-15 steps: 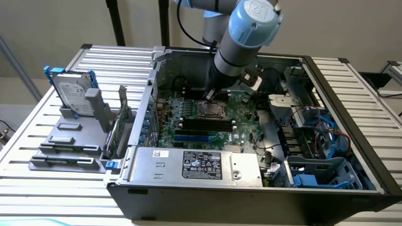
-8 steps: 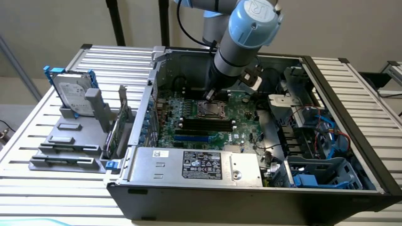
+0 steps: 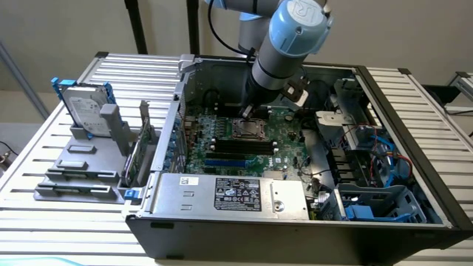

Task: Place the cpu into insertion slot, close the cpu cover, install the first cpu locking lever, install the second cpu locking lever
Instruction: 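Install the second cpu locking lever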

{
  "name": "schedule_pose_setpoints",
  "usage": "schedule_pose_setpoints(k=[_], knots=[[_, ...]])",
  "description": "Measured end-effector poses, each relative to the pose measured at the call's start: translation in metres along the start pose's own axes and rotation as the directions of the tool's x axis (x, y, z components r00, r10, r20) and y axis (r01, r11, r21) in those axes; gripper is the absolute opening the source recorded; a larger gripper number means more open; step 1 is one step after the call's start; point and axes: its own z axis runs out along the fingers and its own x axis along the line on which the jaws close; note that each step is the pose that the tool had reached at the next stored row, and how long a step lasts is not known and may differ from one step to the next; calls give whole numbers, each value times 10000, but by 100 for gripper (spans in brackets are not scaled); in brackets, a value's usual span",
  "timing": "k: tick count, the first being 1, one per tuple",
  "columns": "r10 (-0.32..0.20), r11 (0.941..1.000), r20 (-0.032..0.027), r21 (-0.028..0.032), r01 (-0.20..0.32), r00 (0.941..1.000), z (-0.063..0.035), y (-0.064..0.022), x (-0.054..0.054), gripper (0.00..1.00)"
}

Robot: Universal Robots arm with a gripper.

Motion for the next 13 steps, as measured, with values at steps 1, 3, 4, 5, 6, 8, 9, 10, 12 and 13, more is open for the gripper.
schedule_pose_setpoints(k=[1, 3, 4, 5, 6, 8, 9, 10, 12, 13], knots=[[2, 10000, 1, 2, -2, 10000, -3, 4, -7, 11], [19, 10000, 15, 32, -19, 10000, -25, 26, -48, 11], [25, 10000, 21, 46, -25, 10000, -40, 39, -75, 11], [30, 10000, 29, 57, -30, 10000, -55, 51, -98, 11], [34, 10000, 32, 64, -34, 10000, -70, 60, -121, 11], [38, 10000, 37, 75, -38, 10000, -112, 81, -167, 11], [41, 10000, 41, 79, -41, 10000, -138, 89, -189, 11], [44, 10000, 44, 85, -44, 10000, -171, 96, -209, 11], [50, 9999, 46, 92, -51, 10000, -248, 104, -241, 11], [54, 9999, 50, 94, -54, 10000, -288, 105, -252, 11]])
